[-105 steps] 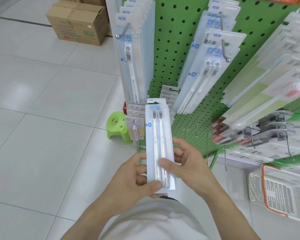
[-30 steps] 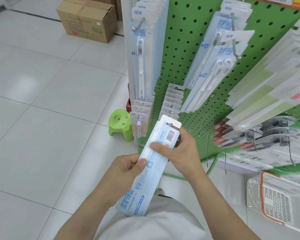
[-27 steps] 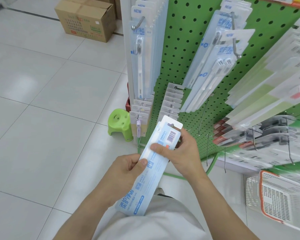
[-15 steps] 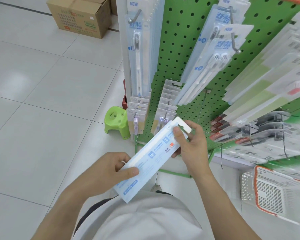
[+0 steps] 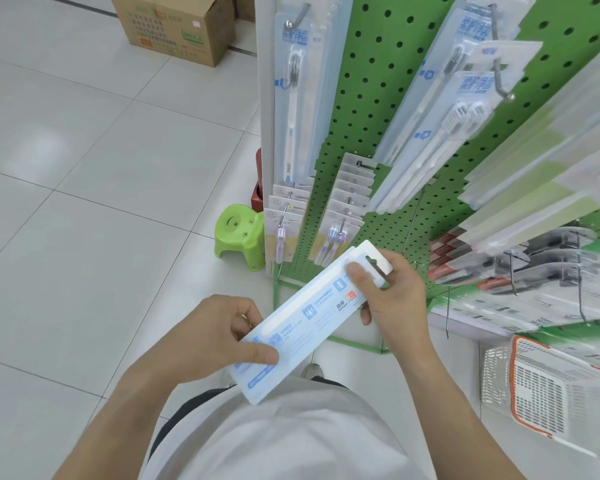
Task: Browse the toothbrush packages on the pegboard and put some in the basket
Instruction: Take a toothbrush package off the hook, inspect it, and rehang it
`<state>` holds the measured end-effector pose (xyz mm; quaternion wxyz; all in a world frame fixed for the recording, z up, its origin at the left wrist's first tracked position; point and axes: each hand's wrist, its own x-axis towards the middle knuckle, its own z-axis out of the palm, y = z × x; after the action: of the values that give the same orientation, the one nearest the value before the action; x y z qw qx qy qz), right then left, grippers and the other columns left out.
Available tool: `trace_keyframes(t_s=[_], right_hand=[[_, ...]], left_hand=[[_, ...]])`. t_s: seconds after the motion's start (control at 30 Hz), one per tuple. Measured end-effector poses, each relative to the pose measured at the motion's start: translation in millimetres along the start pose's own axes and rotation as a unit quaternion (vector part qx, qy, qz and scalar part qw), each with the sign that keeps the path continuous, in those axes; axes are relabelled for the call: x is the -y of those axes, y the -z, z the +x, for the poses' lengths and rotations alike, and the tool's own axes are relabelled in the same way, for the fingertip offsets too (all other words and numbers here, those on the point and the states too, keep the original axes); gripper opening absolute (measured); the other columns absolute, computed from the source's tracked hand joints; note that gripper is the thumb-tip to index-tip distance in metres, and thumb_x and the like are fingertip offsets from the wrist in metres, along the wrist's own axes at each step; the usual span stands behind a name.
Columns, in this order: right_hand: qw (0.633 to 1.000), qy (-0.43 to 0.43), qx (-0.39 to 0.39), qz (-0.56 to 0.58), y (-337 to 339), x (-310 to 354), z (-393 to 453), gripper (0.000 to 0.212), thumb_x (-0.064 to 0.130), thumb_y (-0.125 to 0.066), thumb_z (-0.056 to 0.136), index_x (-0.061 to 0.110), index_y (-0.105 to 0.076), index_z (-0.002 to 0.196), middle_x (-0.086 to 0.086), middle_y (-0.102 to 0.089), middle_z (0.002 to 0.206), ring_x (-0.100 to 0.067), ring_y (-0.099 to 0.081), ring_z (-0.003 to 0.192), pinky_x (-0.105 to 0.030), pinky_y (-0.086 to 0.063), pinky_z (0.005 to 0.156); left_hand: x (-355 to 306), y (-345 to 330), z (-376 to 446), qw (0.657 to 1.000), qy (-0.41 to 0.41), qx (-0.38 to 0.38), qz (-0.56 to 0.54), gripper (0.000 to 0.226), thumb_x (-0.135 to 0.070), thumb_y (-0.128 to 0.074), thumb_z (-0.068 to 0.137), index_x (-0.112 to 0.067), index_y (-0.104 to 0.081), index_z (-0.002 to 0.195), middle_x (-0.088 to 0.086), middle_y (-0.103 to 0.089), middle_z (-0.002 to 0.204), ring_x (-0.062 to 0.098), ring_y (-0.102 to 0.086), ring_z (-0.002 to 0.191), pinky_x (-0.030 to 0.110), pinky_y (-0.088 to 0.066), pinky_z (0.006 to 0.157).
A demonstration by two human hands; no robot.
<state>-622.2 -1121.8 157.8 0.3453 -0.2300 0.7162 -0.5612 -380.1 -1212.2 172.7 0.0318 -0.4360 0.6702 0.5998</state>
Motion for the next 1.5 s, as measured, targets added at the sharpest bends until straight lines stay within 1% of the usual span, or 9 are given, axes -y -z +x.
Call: trace_keyframes(t_s=[0.1,0.2,0.3,0.57,0.8,1.07,1.27,1.37,1.5], right_hand=[[1.000,-0.027,0.006,-0.001,-13,2,-12,0.070,0.013,-0.090,0.073,0.022,-0.051,0.129,-0.006,-0.070,0.090,-0.009,-0.057,0.047,-0.020,-0.042,0.039],[0.997,-0.050,0.036,0.038,-29,-1,-25,0.093,0.004,-0.093,0.067,0.033,-0.038,0.137,-0.006,-0.069,0.106,-0.011,-0.067,0.058,-0.027,-0.047,0.040],[0.995,-0.047,0.043,0.071,-38,-3,-34,0.080,-0.002,-0.090,0.068,0.023,-0.048,0.131,-0.005,-0.071,0.106,-0.017,-0.072,0.072,-0.041,-0.057,0.047],[0.989,-0.035,0.070,0.122,-34,-4,-28,0.011,0.007,-0.069,0.094,0.005,-0.069,0.104,-0.012,-0.073,0.086,-0.026,-0.063,0.058,-0.029,-0.051,0.045],[0.993,-0.066,0.023,0.099,-19,-2,-22,0.039,0.027,-0.058,0.102,-0.008,-0.065,0.086,-0.021,-0.070,0.067,-0.025,-0.061,0.046,-0.026,-0.051,0.041],[0.987,-0.070,0.107,0.099,-17,10,-25,0.024,-0.001,-0.076,0.086,0.001,-0.068,0.108,-0.016,-0.075,0.097,-0.033,-0.074,0.070,-0.030,-0.057,0.051],[0.959,-0.128,0.144,0.206,-16,20,-26,0.016,-0.002,-0.066,0.088,0.004,-0.067,0.103,-0.013,-0.073,0.087,-0.024,-0.070,0.068,-0.029,-0.056,0.052],[0.947,-0.125,0.175,0.239,-15,25,-27,0.025,0.008,-0.063,0.077,0.004,-0.065,0.101,-0.013,-0.069,0.082,-0.021,-0.064,0.062,-0.028,-0.052,0.049],[0.927,-0.135,0.200,0.286,-8,30,-26,0.036,0.009,-0.062,0.077,0.002,-0.066,0.112,-0.015,-0.068,0.087,-0.021,-0.063,0.062,-0.028,-0.051,0.048]], left_hand=[[-8,-7,4,0.998,-0.008,-0.049,0.047,0.048,-0.043,-0.078,0.083,-0.015,-0.049,0.058,-0.009,-0.040,0.047,0.011,-0.028,0.047,0.021,-0.021,0.046],[-16,-14,11,0.996,-0.054,-0.058,0.033,0.022,-0.039,-0.073,0.089,-0.020,-0.067,0.079,-0.014,-0.069,0.068,0.007,-0.054,0.052,0.016,-0.038,0.051],[-25,-18,15,0.994,-0.073,-0.071,-0.027,0.015,-0.032,-0.076,0.087,-0.020,-0.068,0.091,-0.010,-0.076,0.077,0.003,-0.065,0.060,0.013,-0.043,0.054],[-21,-19,20,0.991,-0.093,-0.093,-0.010,0.009,-0.030,-0.064,0.098,-0.024,-0.069,0.101,0.000,-0.077,0.084,0.015,-0.069,0.068,0.034,-0.051,0.063],[-16,-6,7,0.991,-0.089,0.074,-0.062,0.053,-0.007,-0.074,0.089,-0.033,-0.059,0.133,-0.009,-0.076,0.113,0.016,-0.075,0.092,0.022,-0.056,0.075],[-12,-20,11,0.994,-0.028,-0.067,0.079,0.027,-0.049,-0.066,0.090,-0.026,-0.070,0.103,0.000,-0.074,0.079,0.011,-0.058,0.062,0.028,-0.044,0.061],[-14,-41,4,0.919,-0.212,-0.175,0.284,0.076,-0.065,-0.022,0.099,-0.017,-0.025,0.158,0.000,-0.029,0.163,0.012,-0.022,0.149,0.027,-0.019,0.119],[-16,-42,2,0.905,-0.237,-0.152,0.318,0.081,-0.073,-0.005,0.096,-0.022,-0.009,0.159,-0.003,-0.002,0.167,0.008,0.008,0.155,0.023,0.004,0.123],[-26,-42,-2,0.897,-0.267,-0.154,0.316,0.078,-0.065,-0.013,0.102,-0.010,-0.033,0.155,0.009,-0.031,0.161,0.019,-0.021,0.152,0.027,-0.007,0.123]])
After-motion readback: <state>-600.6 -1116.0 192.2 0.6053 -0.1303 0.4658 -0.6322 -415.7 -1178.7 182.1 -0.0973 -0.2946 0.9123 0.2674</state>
